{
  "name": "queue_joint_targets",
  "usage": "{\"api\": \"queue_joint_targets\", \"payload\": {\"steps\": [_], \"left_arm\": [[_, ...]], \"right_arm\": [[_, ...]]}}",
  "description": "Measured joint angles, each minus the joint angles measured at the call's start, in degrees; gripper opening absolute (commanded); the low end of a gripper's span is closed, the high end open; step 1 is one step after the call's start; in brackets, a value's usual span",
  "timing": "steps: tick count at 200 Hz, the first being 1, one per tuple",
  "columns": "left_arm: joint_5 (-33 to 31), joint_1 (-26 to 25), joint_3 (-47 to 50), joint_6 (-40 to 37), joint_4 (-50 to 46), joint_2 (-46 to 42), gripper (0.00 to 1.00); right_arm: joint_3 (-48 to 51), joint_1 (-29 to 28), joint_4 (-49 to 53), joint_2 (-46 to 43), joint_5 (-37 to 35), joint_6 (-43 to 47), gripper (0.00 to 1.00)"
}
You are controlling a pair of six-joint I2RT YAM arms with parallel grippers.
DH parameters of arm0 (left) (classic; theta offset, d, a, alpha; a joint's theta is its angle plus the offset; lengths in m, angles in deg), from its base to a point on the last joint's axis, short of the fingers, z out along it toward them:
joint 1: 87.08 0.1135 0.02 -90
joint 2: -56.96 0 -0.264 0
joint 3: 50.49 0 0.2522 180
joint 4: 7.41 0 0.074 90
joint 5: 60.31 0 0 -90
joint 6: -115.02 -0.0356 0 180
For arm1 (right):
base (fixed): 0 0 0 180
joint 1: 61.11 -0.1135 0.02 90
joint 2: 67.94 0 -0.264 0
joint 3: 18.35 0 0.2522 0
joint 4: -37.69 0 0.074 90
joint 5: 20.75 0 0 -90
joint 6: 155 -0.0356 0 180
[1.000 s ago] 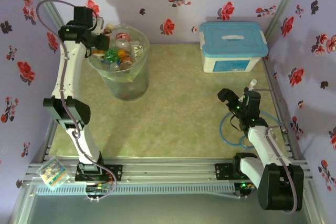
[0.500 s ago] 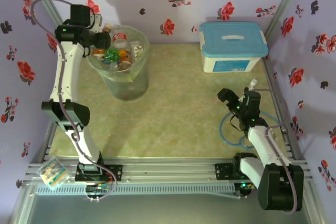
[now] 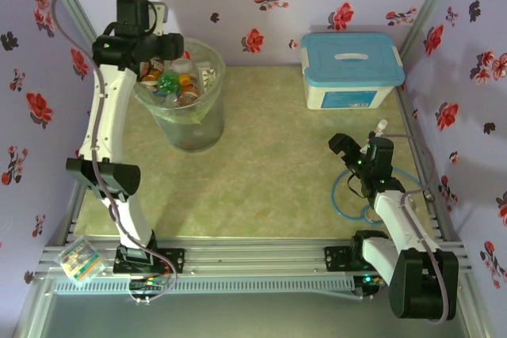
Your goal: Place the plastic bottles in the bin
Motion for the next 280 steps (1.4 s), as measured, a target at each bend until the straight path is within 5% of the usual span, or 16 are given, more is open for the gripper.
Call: {"api": "queue_joint_targets", "payload": {"steps": [66, 162, 195, 240, 280], "left_arm": [[0.2, -0.9, 1.0, 0.7, 2.1, 5.2, 0.43], [0.2, -2.3, 11.9, 0.5, 7.7, -1.7, 0.4], [0.2, -2.4, 10.0, 0.5, 5.8, -1.3, 0.56], [0.2, -2.2, 3.3, -1.1, 3.3, -0.3, 0.99], [4.3, 4.2, 5.7, 3.2, 5.7, -6.3, 0.96]], "right_arm": [[0.0, 0.0, 1.8, -3.0, 0.0, 0.0, 0.97], [0.0, 0.0, 2.2, -3.0, 0.0, 0.0, 0.97], [0.0, 0.0, 2.6, -3.0, 0.0, 0.0, 0.97], [0.0, 0.0, 3.2, -3.5, 0.0, 0.1, 0.97], [0.0, 0.0, 3.9, -4.0, 0.0, 0.1, 0.97]]}}
